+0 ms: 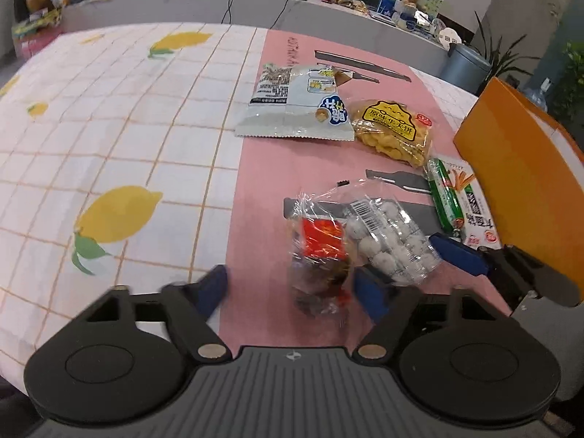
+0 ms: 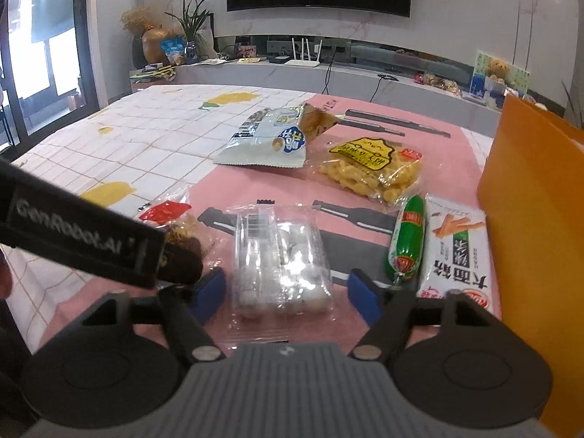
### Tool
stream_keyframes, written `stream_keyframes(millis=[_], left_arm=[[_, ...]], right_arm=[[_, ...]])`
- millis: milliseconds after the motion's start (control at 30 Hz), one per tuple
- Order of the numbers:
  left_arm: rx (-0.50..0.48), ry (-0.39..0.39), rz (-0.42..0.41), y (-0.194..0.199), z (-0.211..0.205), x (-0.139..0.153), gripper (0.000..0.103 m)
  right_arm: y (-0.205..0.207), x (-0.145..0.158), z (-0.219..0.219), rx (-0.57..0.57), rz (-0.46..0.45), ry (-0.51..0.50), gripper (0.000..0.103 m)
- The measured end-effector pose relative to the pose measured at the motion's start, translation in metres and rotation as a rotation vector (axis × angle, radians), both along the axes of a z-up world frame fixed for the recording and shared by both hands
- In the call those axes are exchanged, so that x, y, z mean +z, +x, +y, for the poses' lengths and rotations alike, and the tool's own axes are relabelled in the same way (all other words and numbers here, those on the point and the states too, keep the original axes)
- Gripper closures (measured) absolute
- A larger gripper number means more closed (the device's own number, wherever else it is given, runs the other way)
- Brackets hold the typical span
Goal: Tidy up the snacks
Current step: 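Grasp the clear tray of white balls with the right tool while left grasps the small red bag, then carry the white-ball tray into the box and open the right tool while left lifts the small red bag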
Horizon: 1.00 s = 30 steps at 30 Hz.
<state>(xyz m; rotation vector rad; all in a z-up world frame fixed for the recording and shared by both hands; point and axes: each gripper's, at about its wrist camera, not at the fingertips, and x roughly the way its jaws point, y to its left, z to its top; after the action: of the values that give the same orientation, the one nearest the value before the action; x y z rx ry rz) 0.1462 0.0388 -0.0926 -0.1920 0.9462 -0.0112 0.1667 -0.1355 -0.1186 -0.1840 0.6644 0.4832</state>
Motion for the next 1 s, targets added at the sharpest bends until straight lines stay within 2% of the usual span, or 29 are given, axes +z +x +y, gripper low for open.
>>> stream_keyframes(millis=[33,67,233,267,633,1000], left_arm=[[0.001,0.009,-0.005,-0.001,0.0,0.001,0.048],[0.005,0.008,-0.007,-0.001,0.0,0.001,0.064],[0.018,-0.036,-0.002,0.0,0.008,0.002,0.066],[0.019,-0.045,-0.001,0.0,0.009,0.002,0.069],[0.056,-0.187,0.003,-0.002,0.025,0.01,0.07],[0.091,-0.211,-0.038,-0.004,0.034,0.022,0.07]], right_arm=[[0.0,0.001,0.001,0.0,-0.001,-0.008,0.043],[0.0,0.001,0.001,0.002,0.001,-0.011,0.044],[0.001,0.002,0.001,0.003,0.007,-0.015,0.045],[0.001,0.002,0.002,0.003,0.006,-0.017,0.045],[0.0,0.005,0.001,-0.024,-0.008,-0.014,0.048],[-0.002,0.019,-0.008,-0.063,-0.027,0.053,0.048]])
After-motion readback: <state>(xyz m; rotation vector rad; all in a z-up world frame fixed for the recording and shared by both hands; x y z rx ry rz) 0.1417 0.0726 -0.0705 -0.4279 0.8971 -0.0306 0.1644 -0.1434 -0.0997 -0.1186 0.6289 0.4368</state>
